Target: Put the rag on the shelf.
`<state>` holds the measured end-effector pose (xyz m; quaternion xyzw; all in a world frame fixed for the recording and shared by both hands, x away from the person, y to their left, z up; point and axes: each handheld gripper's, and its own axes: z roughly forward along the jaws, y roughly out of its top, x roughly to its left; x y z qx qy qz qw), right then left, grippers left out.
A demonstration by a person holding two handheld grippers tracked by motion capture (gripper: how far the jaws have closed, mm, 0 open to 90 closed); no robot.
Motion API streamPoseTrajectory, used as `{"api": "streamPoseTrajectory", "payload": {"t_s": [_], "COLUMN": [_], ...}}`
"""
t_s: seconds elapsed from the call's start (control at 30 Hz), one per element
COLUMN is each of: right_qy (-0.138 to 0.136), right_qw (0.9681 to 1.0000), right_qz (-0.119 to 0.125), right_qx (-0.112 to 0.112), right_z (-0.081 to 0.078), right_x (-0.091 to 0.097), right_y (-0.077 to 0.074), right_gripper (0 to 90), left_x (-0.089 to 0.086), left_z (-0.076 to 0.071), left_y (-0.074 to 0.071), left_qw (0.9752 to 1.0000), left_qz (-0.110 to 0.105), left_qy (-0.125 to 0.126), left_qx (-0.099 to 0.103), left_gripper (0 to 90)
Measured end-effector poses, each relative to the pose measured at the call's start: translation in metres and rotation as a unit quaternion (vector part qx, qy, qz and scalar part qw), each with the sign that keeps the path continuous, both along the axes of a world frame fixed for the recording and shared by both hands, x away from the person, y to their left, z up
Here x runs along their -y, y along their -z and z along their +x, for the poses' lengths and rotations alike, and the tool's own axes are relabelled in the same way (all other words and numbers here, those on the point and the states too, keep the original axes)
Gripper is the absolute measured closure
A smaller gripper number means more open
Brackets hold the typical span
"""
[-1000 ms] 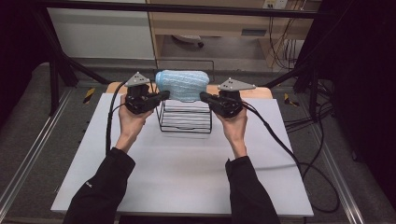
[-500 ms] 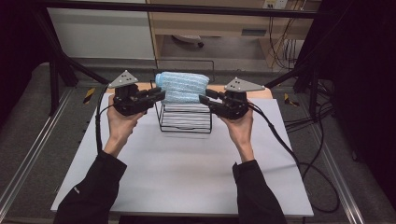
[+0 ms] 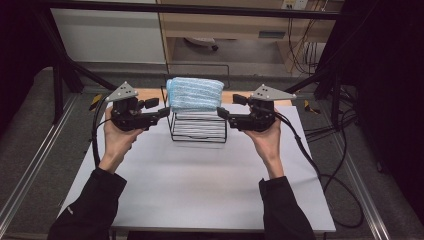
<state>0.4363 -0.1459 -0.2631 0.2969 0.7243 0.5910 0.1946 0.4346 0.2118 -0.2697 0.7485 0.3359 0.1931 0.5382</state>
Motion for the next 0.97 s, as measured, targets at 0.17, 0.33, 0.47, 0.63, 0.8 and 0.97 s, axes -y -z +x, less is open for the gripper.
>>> {"api": "streamPoseTrajectory", "payload": {"t_s": [0.17,0.33,0.47,0.63,0.8,0.97], "right_qy": [0.005,0.01,0.009,0.009,0.008,0.009], "right_qw": [0.9998,0.999,0.998,0.996,0.9934,0.99], "right_qz": [-0.005,-0.01,-0.013,-0.033,-0.052,-0.073], "right_qx": [-0.019,-0.043,-0.062,-0.083,-0.102,-0.12], "right_z": [-0.01,-0.02,-0.026,-0.034,-0.043,-0.049], "right_x": [0.018,0.039,0.054,0.069,0.081,0.089], "right_y": [0.017,0.041,0.061,0.089,0.118,0.137], "right_gripper": [9.7,5.3,3.3,1.6,0.7,0.7], "left_x": [-0.015,-0.026,-0.033,-0.043,-0.053,-0.058], "left_z": [-0.011,-0.018,-0.026,-0.034,-0.04,-0.047], "left_y": [0.022,0.044,0.066,0.092,0.115,0.129], "left_qw": [0.9998,0.9994,0.9989,0.9982,0.9972,0.9963], "left_qz": [0.02,0.032,0.042,0.049,0.054,0.065], "left_qy": [-0.001,0.001,0.003,0.0,-0.008,-0.011], "left_qx": [-0.008,-0.014,-0.021,-0.036,-0.052,-0.056], "left_gripper": [29.7,19.8,15.1,13.2,13.1,13.1]}}
